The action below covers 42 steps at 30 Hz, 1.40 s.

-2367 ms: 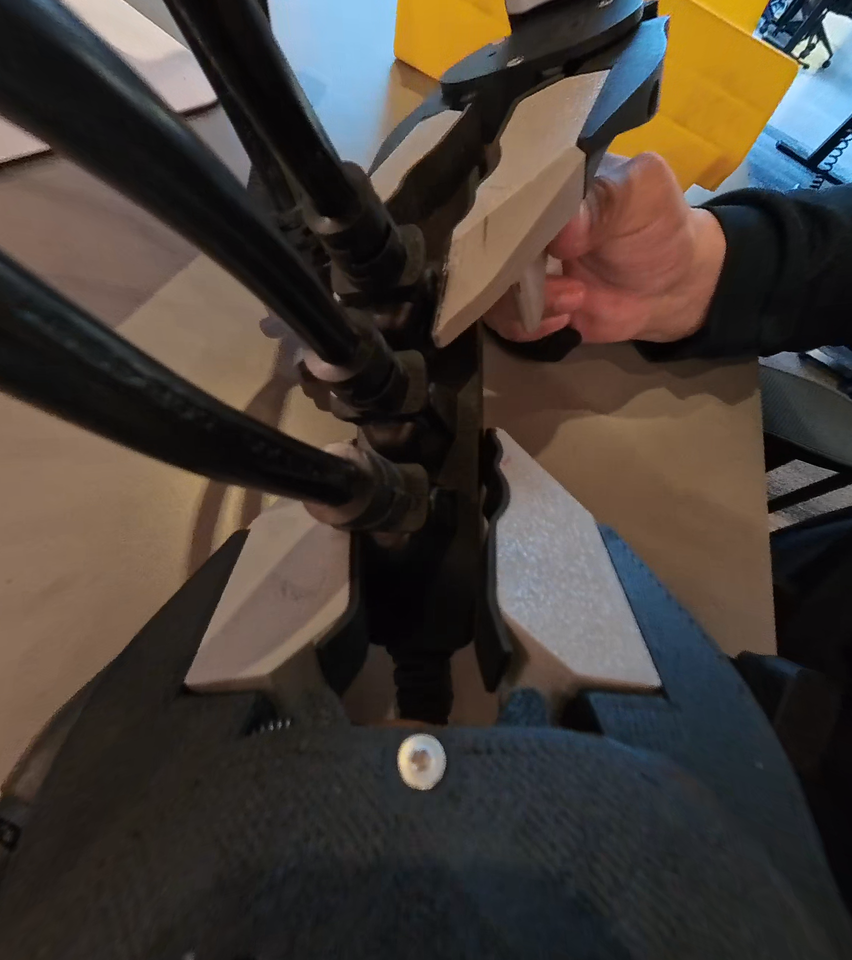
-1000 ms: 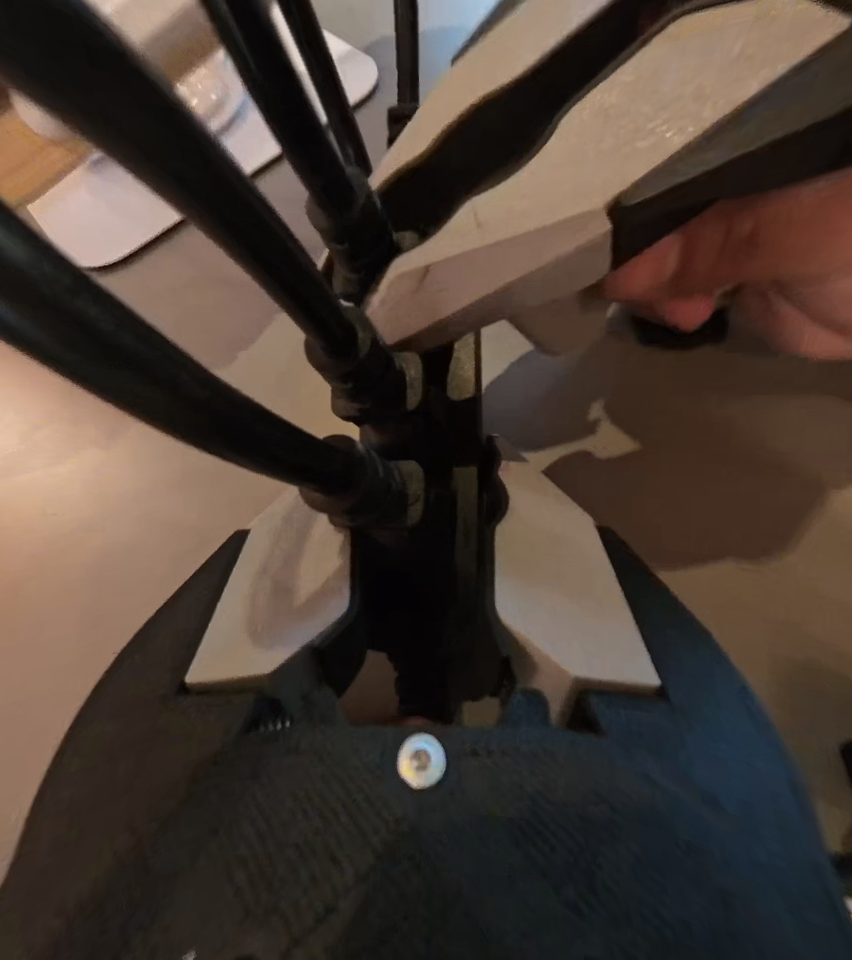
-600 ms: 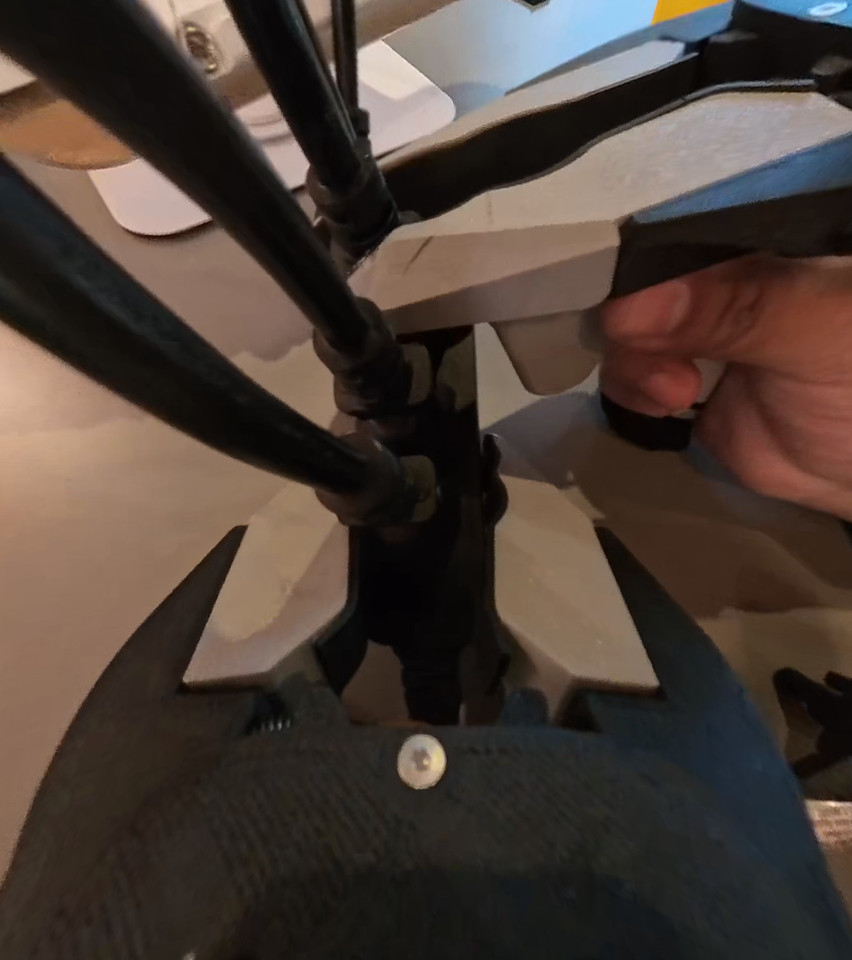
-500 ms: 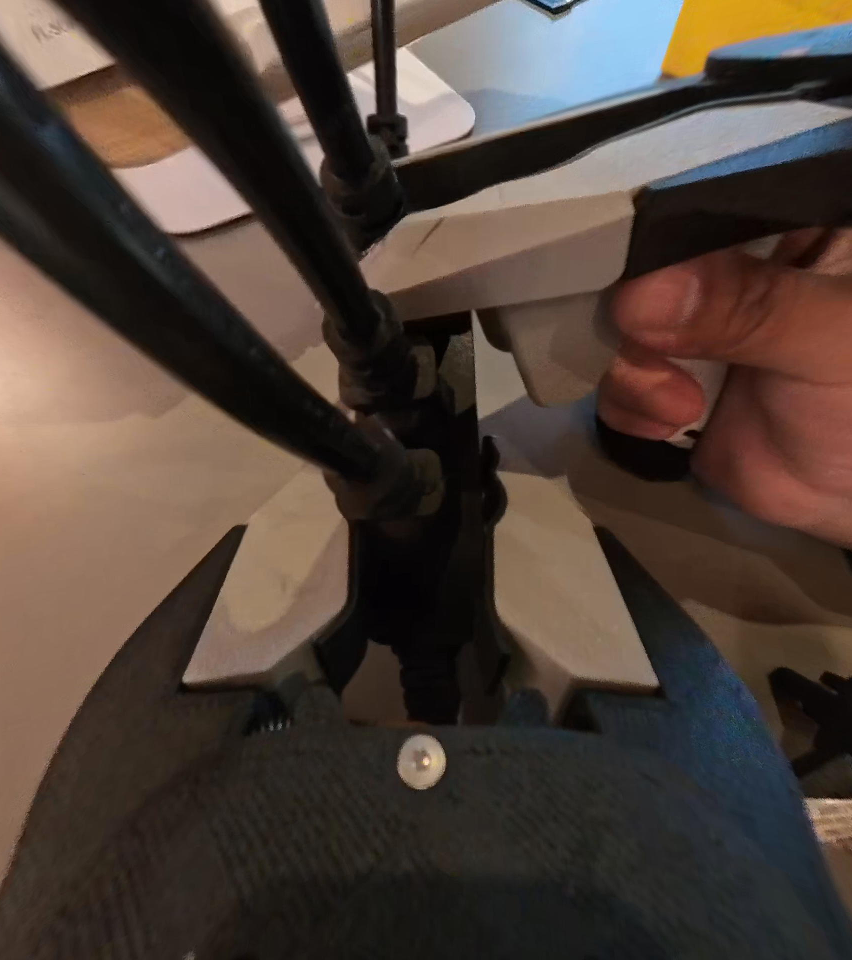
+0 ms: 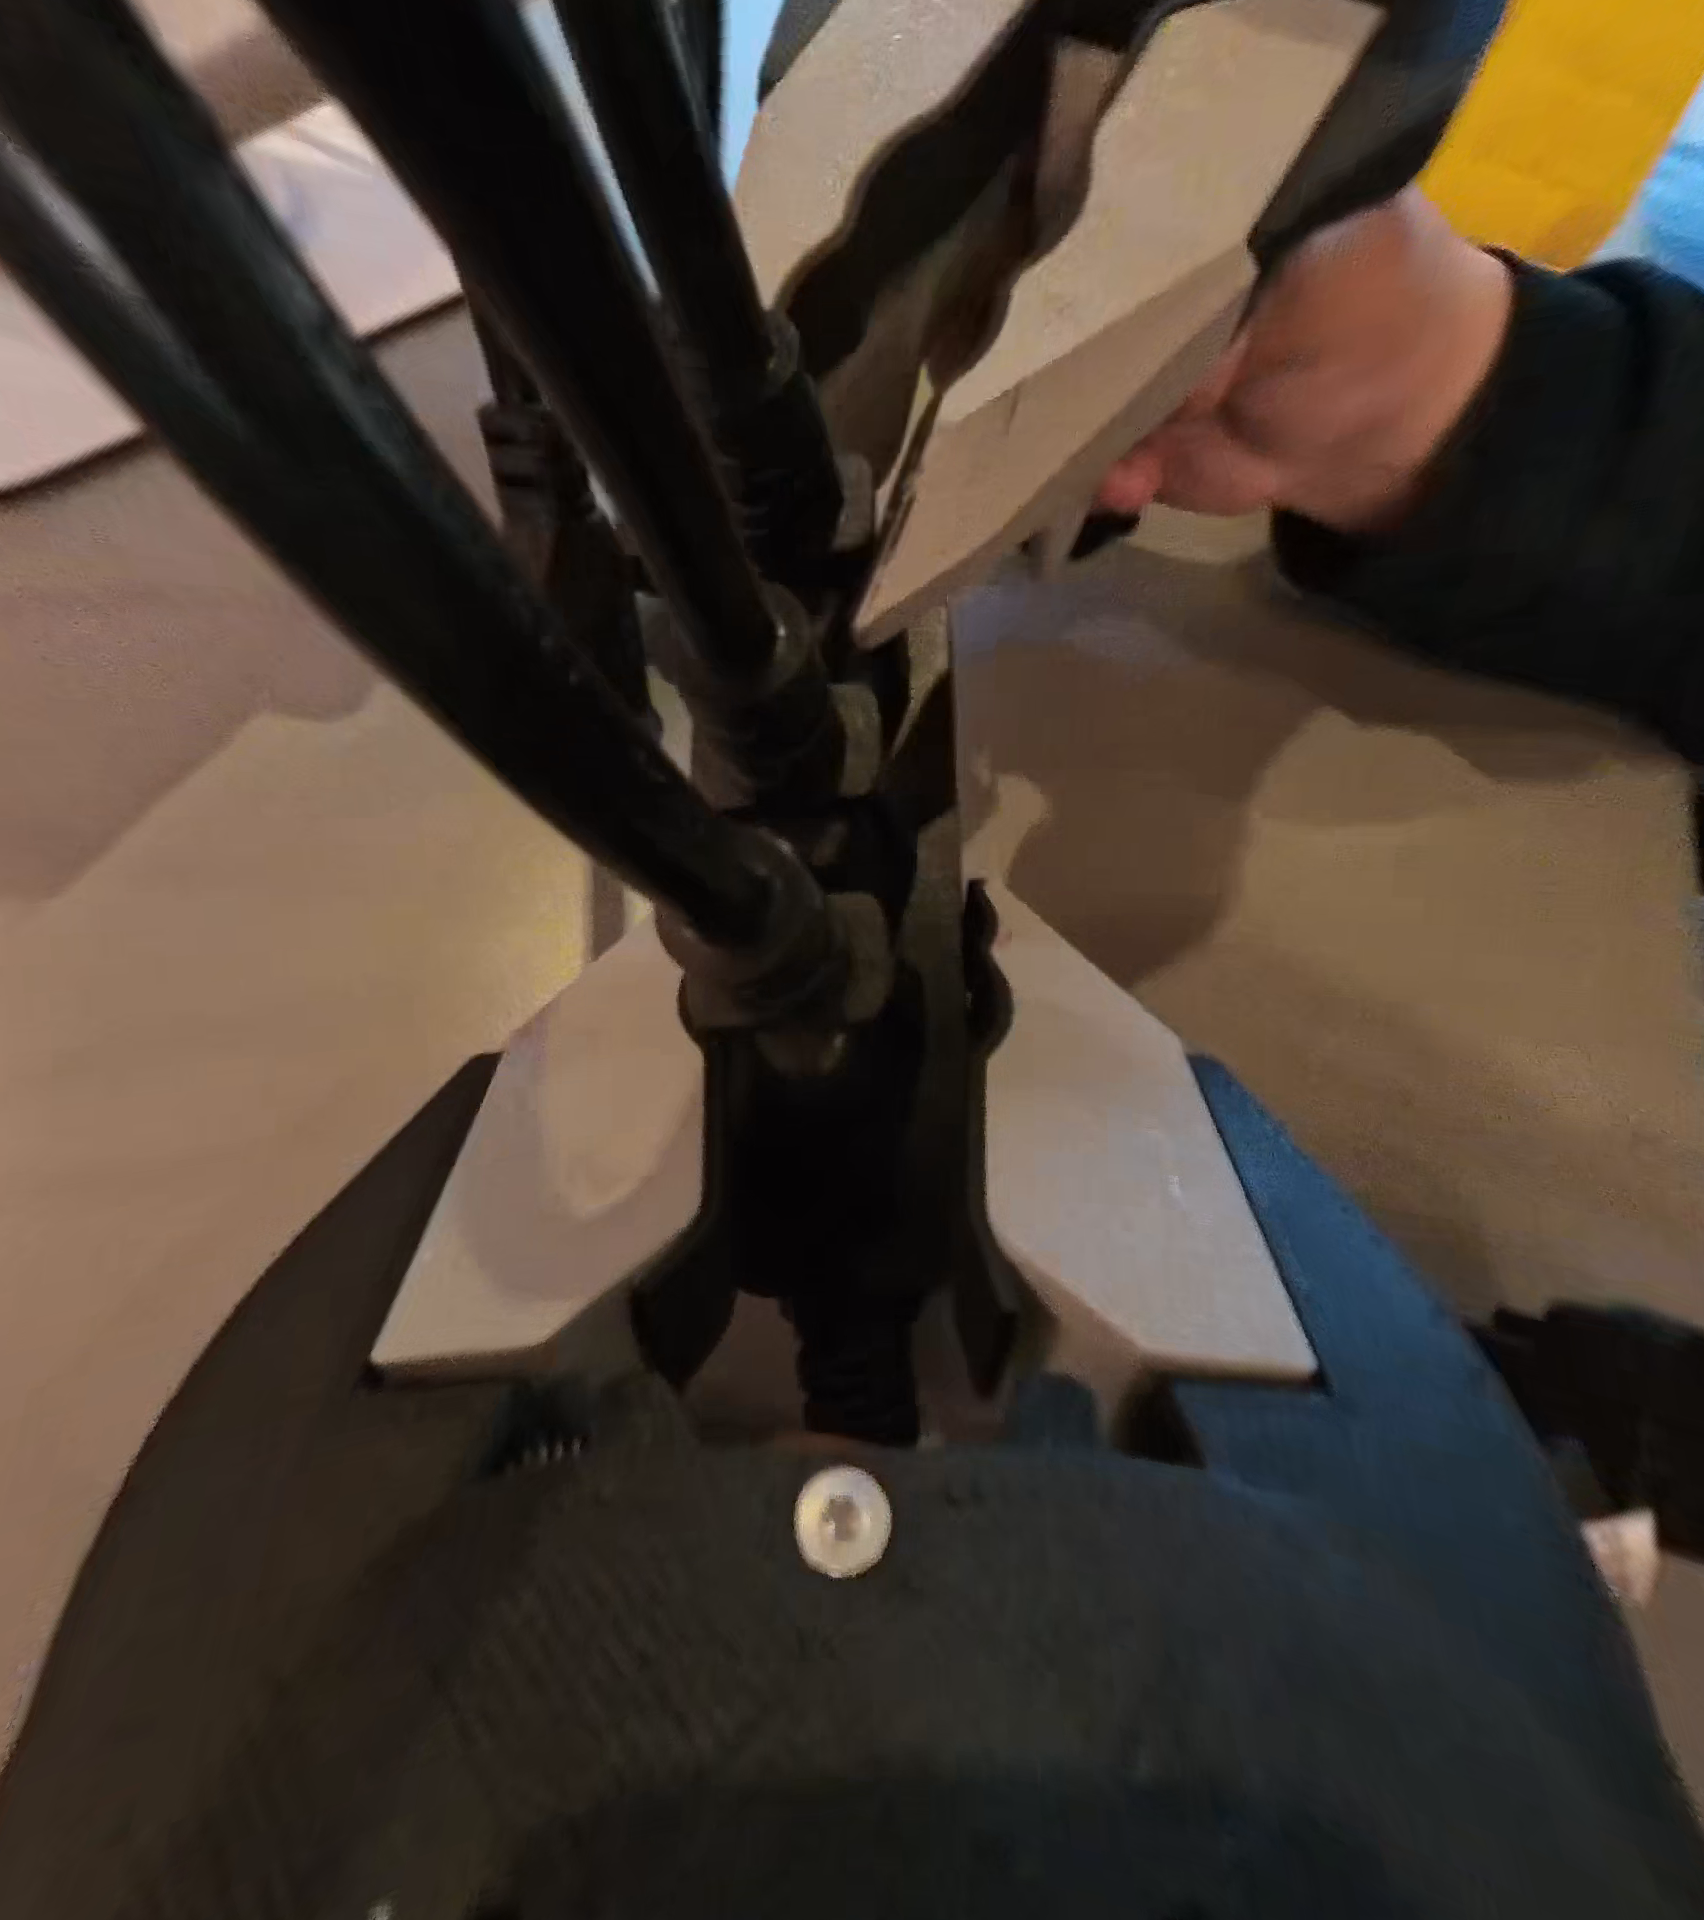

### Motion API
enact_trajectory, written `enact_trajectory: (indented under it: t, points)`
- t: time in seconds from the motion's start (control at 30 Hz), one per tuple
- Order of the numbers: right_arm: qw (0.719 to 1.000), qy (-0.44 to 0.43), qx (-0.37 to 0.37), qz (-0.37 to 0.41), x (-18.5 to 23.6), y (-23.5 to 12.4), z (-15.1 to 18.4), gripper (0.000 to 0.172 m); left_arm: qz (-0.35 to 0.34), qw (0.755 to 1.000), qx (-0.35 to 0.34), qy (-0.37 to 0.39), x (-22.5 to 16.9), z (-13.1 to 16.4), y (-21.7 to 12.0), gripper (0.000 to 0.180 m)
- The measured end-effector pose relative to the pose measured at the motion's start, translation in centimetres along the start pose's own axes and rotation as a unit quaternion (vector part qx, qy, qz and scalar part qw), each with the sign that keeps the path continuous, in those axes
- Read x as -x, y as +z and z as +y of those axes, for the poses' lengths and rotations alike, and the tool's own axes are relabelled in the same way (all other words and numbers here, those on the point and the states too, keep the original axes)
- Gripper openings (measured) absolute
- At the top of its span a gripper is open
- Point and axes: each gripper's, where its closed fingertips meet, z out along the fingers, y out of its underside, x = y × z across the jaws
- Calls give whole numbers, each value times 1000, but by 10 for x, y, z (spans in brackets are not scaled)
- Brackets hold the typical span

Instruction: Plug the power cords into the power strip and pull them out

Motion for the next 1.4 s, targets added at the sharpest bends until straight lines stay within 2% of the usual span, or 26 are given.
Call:
enact_trajectory:
  t: [0.13,0.3,0.43,0.53,0.7,0.87,1.0,1.1,1.2,1.4]
  points:
    - [995,60,8,-78,9,-18,10,21,60,998,-10,-5,-11,-1,-6,44]
    - [989,75,43,-120,17,-27,24,40,97,995,6,9,-23,3,-4,43]
    - [986,51,44,-151,29,-25,25,29,108,994,10,13,-27,4,-4,43]
    - [983,43,45,-171,37,-21,25,32,129,991,14,26,-34,6,-5,43]
    - [983,40,57,-168,43,-12,32,23,127,991,26,35,-36,9,-3,43]
    - [984,57,42,-164,46,-11,31,23,137,990,25,38,-38,10,-4,43]
    - [987,48,71,-136,44,-4,39,22,113,992,48,21,-31,14,4,48]
    - [988,83,43,-125,37,-3,30,22,94,995,29,-2,-26,7,5,46]
    - [979,138,-35,-144,34,-8,10,22,120,991,-21,-50,-33,-9,2,44]
    - [970,189,-62,-142,28,-3,3,20,99,993,-18,-58,-27,-7,0,45]
